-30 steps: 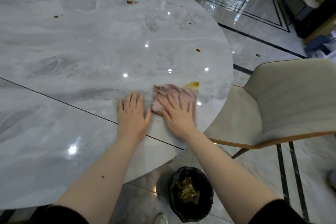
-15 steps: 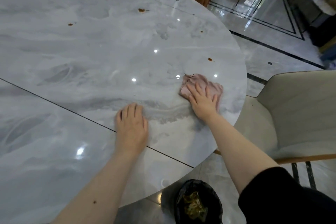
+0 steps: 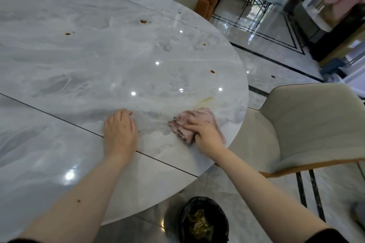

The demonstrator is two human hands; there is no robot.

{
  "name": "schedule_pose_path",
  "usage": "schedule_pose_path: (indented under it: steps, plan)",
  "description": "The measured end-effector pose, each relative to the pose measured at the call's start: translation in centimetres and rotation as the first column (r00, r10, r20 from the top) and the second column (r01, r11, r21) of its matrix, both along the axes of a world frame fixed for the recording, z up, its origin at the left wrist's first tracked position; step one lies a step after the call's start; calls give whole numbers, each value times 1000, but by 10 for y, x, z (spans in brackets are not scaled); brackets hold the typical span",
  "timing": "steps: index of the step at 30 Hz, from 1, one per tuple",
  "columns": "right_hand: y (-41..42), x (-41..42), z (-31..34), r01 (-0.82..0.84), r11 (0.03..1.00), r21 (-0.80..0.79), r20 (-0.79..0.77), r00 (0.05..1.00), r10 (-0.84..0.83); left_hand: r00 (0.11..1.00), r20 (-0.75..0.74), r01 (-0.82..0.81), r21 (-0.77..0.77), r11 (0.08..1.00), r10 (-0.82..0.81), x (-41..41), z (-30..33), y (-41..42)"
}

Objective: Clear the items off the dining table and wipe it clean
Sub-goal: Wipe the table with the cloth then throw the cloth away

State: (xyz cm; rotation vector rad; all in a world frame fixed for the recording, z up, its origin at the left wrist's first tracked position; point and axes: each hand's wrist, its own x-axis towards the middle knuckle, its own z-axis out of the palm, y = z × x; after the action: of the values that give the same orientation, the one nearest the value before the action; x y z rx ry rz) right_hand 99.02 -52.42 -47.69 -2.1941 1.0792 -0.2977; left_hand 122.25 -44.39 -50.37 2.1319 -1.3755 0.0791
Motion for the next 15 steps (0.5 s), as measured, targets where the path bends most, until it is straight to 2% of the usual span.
schedule_pose_path:
  steps: [2,3,7,11,15]
  plan:
    - [8,-1,-6,191,979,-69,-215,956,-202,999,-1,-38,23,999,39,9,-1,-4]
    - [7,0,-12,239,968,-72,-262,932,-249,998,4,-55,42,998,55,12,-4,-6]
    - [-35,14,-17,335,935,-111,-235,906,-353,992,51,-118,123,985,112,12,-16,-11]
    - [-82,22,-22,358,920,-160,-226,894,-387,987,90,-147,137,980,136,9,-18,-14]
    - [-122,34,-21,366,919,-145,-99,919,-381,984,98,-161,152,975,147,8,-18,-16]
